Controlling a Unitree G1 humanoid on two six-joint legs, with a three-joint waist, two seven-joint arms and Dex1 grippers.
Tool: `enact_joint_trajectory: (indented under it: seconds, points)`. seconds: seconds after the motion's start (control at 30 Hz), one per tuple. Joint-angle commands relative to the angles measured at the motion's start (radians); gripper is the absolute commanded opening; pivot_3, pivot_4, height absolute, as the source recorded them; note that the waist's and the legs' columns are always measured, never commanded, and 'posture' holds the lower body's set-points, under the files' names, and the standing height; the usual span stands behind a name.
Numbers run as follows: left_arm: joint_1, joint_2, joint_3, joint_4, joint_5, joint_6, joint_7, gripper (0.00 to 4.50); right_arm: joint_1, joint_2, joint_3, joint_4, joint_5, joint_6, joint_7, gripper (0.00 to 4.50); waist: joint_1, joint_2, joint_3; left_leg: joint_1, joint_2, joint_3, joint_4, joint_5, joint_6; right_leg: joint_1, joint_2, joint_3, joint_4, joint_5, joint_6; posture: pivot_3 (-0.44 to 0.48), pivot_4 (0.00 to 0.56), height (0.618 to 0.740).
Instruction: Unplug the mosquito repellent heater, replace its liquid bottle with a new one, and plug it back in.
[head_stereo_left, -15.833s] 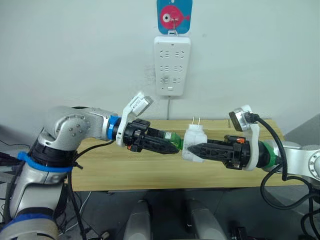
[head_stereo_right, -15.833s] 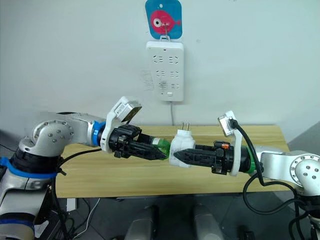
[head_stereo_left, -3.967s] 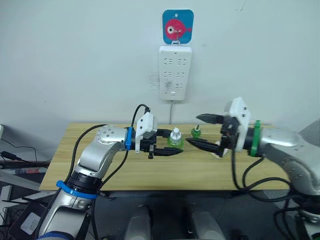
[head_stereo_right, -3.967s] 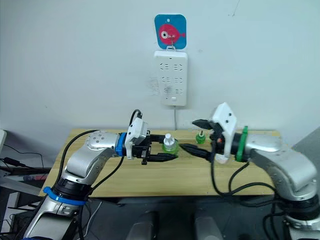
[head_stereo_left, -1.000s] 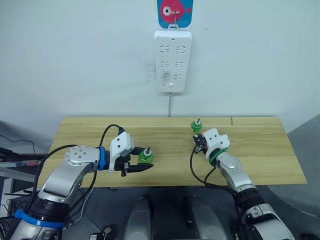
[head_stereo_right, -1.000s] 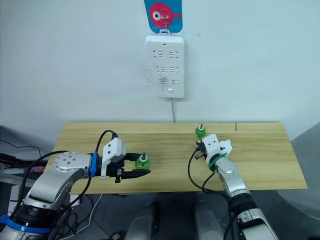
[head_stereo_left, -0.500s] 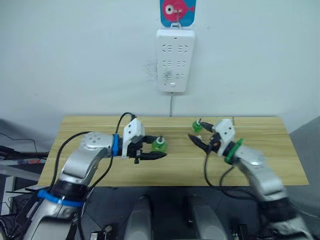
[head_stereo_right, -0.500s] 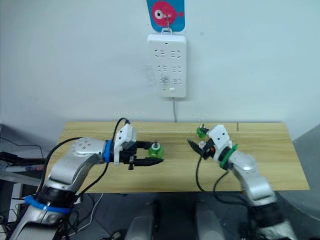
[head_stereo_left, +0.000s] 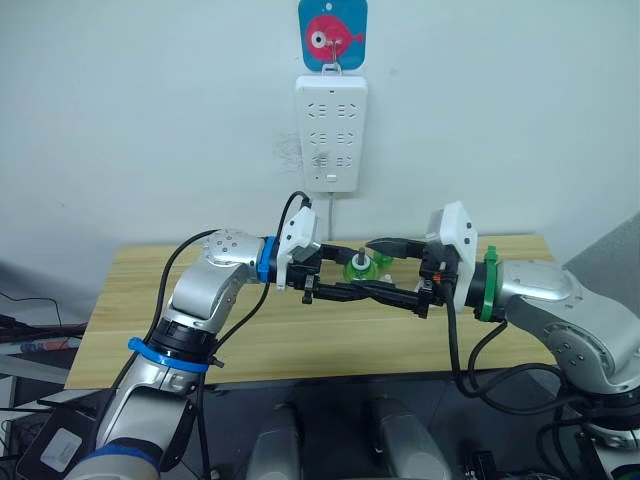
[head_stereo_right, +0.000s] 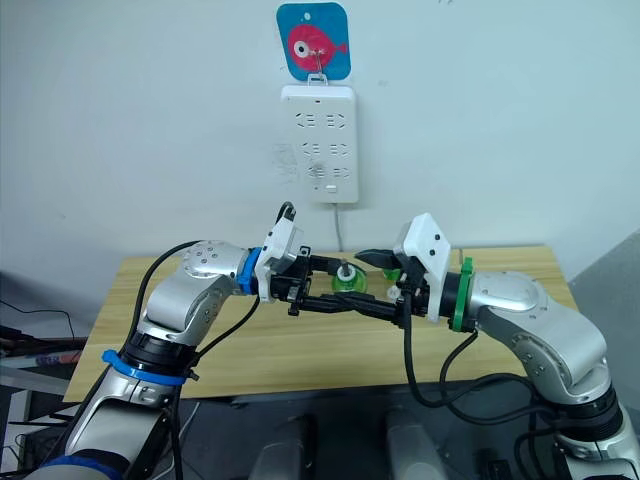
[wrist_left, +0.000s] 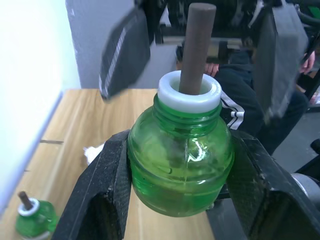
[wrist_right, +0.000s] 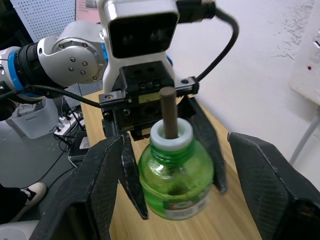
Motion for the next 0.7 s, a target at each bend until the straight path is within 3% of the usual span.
enact_joint_trajectory:
  seconds: [0.03, 0.13, 0.3, 0.33, 0.67, 0.7]
  points:
    - [-0.013, -0.001, 0.011, -0.026, -0.006, -0.013, -0.002, 2.28, -0.016, 0.012, 0.002, -0.011, -0.004, -0.019, 0.0, 3.47, 0.0, 0.0, -0.004, 0.0, 0.0, 0.0, 0.0, 0.0, 0.0, 0.0, 0.0, 0.0, 0.0, 0.0, 0.0, -0.121, 0.134, 0.74]
    - [-0.002, 0.01, 0.014, -0.035, -0.006, -0.013, -0.002, 2.28, -0.022, 0.025, 0.014, 0.0, -0.02, -0.038, 0.004, 2.85, 0.0, 0.0, -0.006, 0.0, 0.0, 0.0, 0.0, 0.0, 0.0, 0.0, 0.0, 0.0, 0.0, 0.0, 0.0, -0.116, 0.134, 0.74]
    - [0.008, 0.02, 0.012, -0.042, -0.007, -0.012, -0.003, 2.28, -0.027, 0.025, 0.033, 0.012, -0.056, -0.074, 0.021, 0.99, 0.001, 0.0, -0.008, 0.0, 0.0, 0.0, 0.0, 0.0, 0.0, 0.0, 0.0, 0.0, 0.0, 0.0, 0.0, -0.111, 0.131, 0.74]
    - [0.009, 0.021, 0.013, -0.04, -0.007, -0.014, -0.003, 2.28, -0.027, 0.025, 0.036, 0.013, -0.06, -0.077, 0.026, 0.81, 0.001, 0.0, -0.008, 0.0, 0.0, 0.0, 0.0, 0.0, 0.0, 0.0, 0.0, 0.0, 0.0, 0.0, 0.0, -0.108, 0.131, 0.74]
    - [-0.003, 0.016, 0.006, 0.001, 0.017, -0.041, 0.008, 2.28, -0.044, 0.028, 0.019, 0.037, -0.055, -0.086, 0.046, 0.82, 0.001, 0.0, -0.016, 0.0, 0.0, 0.0, 0.001, 0.0, 0.0, 0.0, 0.0, 0.0, 0.001, 0.001, -0.001, -0.107, 0.129, 0.74]
    - [-0.008, 0.016, 0.005, 0.019, 0.027, -0.048, 0.013, 2.99, -0.047, 0.026, 0.01, 0.039, -0.049, -0.083, 0.049, 0.82, 0.001, 0.0, -0.018, 0.0, 0.0, 0.0, 0.001, 0.0, 0.0, 0.0, 0.0, 0.0, 0.001, 0.001, -0.002, -0.108, 0.127, 0.74]
